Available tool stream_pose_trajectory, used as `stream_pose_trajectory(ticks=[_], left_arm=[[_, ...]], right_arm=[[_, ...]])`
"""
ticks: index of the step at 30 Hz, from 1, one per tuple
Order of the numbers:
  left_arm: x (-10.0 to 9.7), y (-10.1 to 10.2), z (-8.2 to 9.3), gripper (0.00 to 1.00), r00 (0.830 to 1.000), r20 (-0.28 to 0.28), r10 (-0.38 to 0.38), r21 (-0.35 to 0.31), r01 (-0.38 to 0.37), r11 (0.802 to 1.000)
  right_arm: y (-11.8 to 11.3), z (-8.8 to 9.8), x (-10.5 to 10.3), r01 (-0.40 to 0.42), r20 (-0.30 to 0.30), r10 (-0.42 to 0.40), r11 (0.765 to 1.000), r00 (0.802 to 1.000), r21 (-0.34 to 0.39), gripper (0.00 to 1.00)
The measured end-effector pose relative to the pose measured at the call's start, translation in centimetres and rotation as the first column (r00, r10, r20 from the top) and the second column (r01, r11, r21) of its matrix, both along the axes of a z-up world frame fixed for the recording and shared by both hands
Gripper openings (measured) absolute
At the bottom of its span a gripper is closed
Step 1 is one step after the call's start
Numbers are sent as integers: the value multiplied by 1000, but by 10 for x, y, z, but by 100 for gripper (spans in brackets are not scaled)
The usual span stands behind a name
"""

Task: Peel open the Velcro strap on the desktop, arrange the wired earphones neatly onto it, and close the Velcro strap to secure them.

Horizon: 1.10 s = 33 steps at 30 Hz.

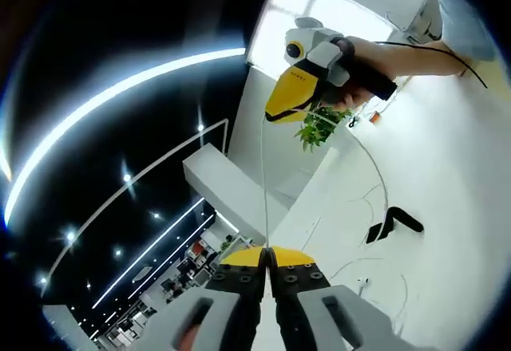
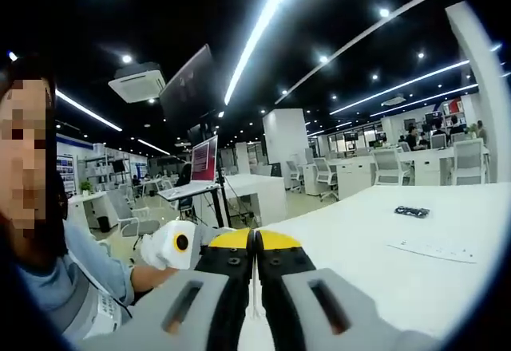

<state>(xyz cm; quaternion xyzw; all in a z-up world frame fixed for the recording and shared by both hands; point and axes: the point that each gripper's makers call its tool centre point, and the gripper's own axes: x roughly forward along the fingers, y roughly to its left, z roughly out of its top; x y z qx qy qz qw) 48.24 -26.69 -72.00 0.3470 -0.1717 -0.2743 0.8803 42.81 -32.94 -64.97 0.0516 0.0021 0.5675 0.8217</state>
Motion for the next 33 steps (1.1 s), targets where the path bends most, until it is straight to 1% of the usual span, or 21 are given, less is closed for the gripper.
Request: stream_pose_trajectory(ticks=[2,6,11,17,27,29,33], left_arm=[[-1,0,2,6,1000,-2,-8,-19,8,1000],[-1,1,5,6,1000,3,6,-29,-6,1000],[4,0,-3,7,999,-48,16,-60,-19,998],[7,0,-6,9,997,-67,32,-83,-38,996],[5,-6,-11,10,996,-90,7,-83,-15,996],[5,-6,-11,10,996,-91,7,-81,-14,997],[4,-9,-14,11,993,-119,-17,-100,5,995]], right_arm=[[-1,0,0,3,6,-3,1000,1000,-6,4],[2,2,-1,-7,2,7,1000,1000,2,4],[10,0,-3,-27,-10,27,1000,1000,-5,4],[21,-1,-9,-55,-15,55,998,998,-14,4],[27,-2,-15,-59,-14,59,998,998,-8,4],[26,0,-14,-60,-17,60,998,998,-5,4],[27,1,-14,-61,-14,60,998,998,-9,4]])
